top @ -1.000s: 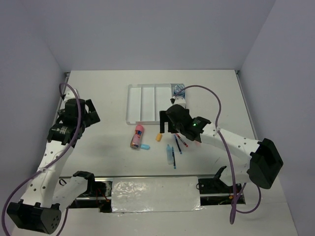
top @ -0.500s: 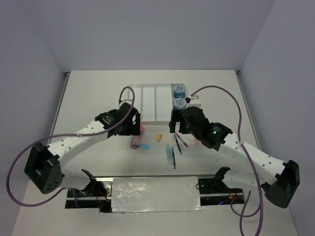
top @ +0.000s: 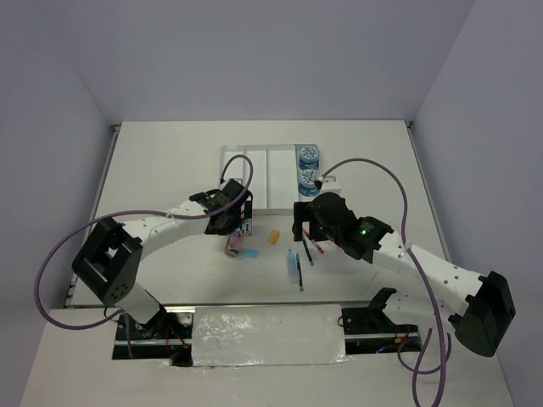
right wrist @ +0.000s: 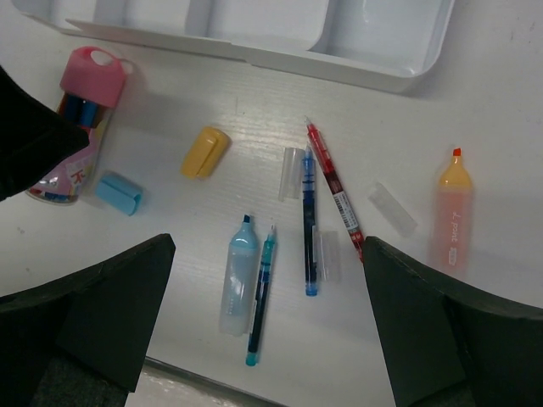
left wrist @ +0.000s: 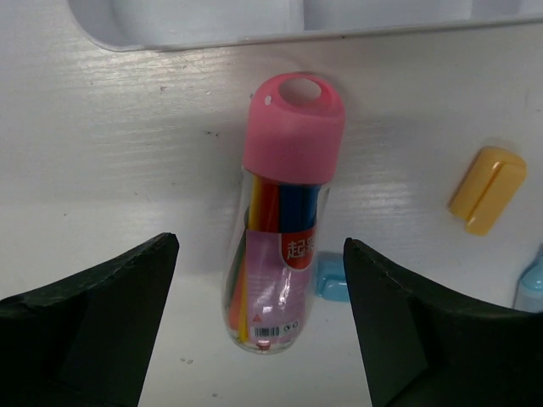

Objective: Sort the stationery into containers
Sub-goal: Pick up the stationery from the center of the board, then place the stationery in the storage box.

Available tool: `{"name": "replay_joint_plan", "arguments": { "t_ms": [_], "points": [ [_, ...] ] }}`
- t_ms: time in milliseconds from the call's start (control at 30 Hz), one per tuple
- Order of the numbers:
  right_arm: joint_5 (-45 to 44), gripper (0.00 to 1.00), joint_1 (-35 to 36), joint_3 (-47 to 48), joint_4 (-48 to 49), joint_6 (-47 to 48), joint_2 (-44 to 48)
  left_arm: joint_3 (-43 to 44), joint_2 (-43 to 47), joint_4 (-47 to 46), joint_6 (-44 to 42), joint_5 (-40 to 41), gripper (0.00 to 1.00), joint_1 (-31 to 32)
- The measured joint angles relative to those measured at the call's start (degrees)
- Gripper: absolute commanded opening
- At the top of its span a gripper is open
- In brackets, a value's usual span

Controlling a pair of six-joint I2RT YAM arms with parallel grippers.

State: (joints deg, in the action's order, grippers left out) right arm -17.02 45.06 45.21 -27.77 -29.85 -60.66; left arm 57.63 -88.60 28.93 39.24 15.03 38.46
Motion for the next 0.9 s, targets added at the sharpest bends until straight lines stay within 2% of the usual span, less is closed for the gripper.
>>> {"name": "replay_joint_plan", "arguments": {
  "t_ms": [267, 367, 400, 533, 567, 633, 800, 900],
  "points": [
    [0.3, 1.0, 0.0, -0.7, 0.3, 0.5, 1.8, -1.5, -4.5, -1.5, 0.5, 0.5, 0.75, 0.0],
    [0.3, 1.0, 0.0, -0.8, 0.9, 0.7, 2.4, -2.5, -4.6, -1.5, 1.7, 1.6, 0.55, 0.0],
    [0.3, 1.0, 0.0, -0.8, 1.0, 0.8, 2.4, -2.9, -4.6, -1.6, 2.0, 1.8, 0.39, 0.0],
    [0.3, 0.99, 0.0, -1.1, 1.4, 0.8, 2.4, -4.4, -3.0, -1.5, 3.3, 3.3, 0.18, 0.0],
    [0.3, 0.99, 0.0, -1.2, 1.4, 0.8, 2.4, -5.0, -2.3, -0.6, 3.5, 3.7, 0.09, 0.0],
    [0.3, 0.99, 0.0, -1.3, 1.4, 0.9, 2.4, -5.6, -0.5, 1.7, 4.5, 4.3, 0.01, 0.1],
    [-0.2, 1.0, -0.1, -1.4, 1.4, 1.1, 2.6, -4.1, 8.5, 7.3, 4.7, 5.0, 0.0, 0.9],
    [-0.6, 1.0, -0.9, -1.4, 1.4, 1.4, 3.1, 0.7, 12.8, 8.0, 4.4, 4.9, 0.05, 2.1]
  ]
}}
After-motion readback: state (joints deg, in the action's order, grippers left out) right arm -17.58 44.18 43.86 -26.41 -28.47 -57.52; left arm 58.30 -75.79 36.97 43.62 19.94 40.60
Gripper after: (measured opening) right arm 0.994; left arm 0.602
